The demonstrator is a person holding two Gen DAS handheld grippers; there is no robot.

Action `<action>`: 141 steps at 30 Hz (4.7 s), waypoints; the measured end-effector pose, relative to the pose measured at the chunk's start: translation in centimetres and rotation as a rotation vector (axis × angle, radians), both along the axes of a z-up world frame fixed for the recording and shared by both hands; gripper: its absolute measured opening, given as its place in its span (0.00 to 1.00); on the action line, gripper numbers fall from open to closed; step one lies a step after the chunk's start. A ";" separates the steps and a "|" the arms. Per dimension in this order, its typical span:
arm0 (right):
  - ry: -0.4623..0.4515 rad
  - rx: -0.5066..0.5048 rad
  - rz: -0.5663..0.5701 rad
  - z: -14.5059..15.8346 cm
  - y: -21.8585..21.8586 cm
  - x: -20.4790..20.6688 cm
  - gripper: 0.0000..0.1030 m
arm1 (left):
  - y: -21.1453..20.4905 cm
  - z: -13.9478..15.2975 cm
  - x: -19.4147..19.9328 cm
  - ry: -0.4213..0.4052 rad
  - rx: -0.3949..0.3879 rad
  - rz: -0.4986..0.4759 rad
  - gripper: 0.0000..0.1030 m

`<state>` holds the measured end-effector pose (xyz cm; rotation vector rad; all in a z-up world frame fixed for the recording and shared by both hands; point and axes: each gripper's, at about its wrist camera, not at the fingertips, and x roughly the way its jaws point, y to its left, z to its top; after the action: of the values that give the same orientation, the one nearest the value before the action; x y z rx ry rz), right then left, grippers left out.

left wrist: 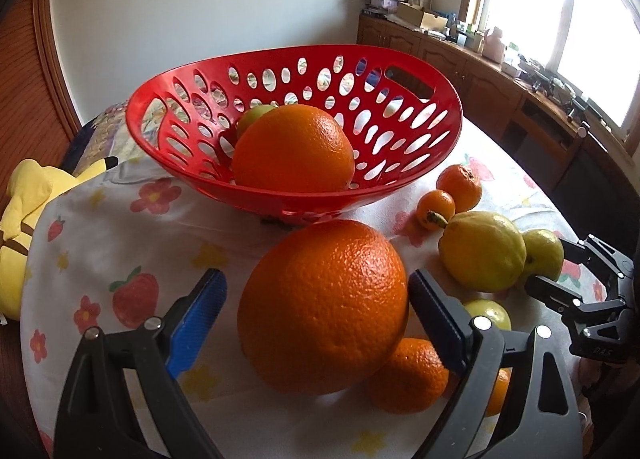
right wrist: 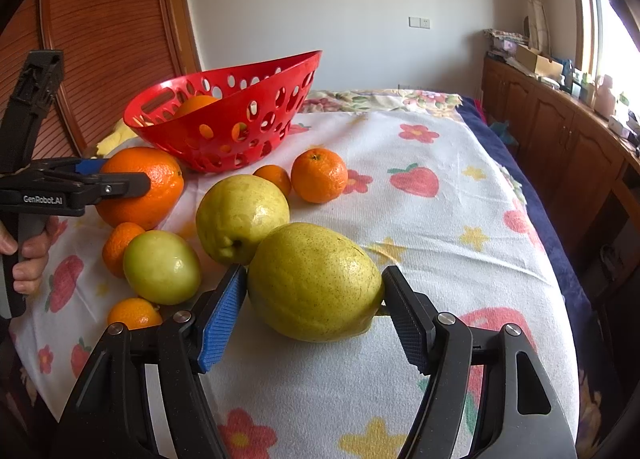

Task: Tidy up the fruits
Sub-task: 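Reach the right tool to the yellow pomelo while the left tool approaches another large orange, then close the right tool on the pomelo while the left tool grasps the orange, then carry both fruits over the red basket and release them inside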

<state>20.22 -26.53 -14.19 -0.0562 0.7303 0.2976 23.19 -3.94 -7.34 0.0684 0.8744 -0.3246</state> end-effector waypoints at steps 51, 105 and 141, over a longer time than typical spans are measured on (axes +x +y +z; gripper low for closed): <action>0.030 -0.020 -0.012 -0.5 0.2 0.5 0.69 | 5.9 3.0 -8.8 -0.166 -0.135 0.024 0.80; -0.085 -0.061 0.288 9.6 8.5 12.3 0.69 | 4.7 9.2 1.1 -0.270 -0.089 0.038 0.80; -0.129 -0.071 0.268 9.8 5.4 13.4 0.70 | -0.5 7.0 8.2 -0.203 -0.010 -0.012 0.80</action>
<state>33.63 -21.09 -4.40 -0.2398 0.6048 0.5190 31.41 -4.41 -0.36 0.0960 0.6711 -0.3272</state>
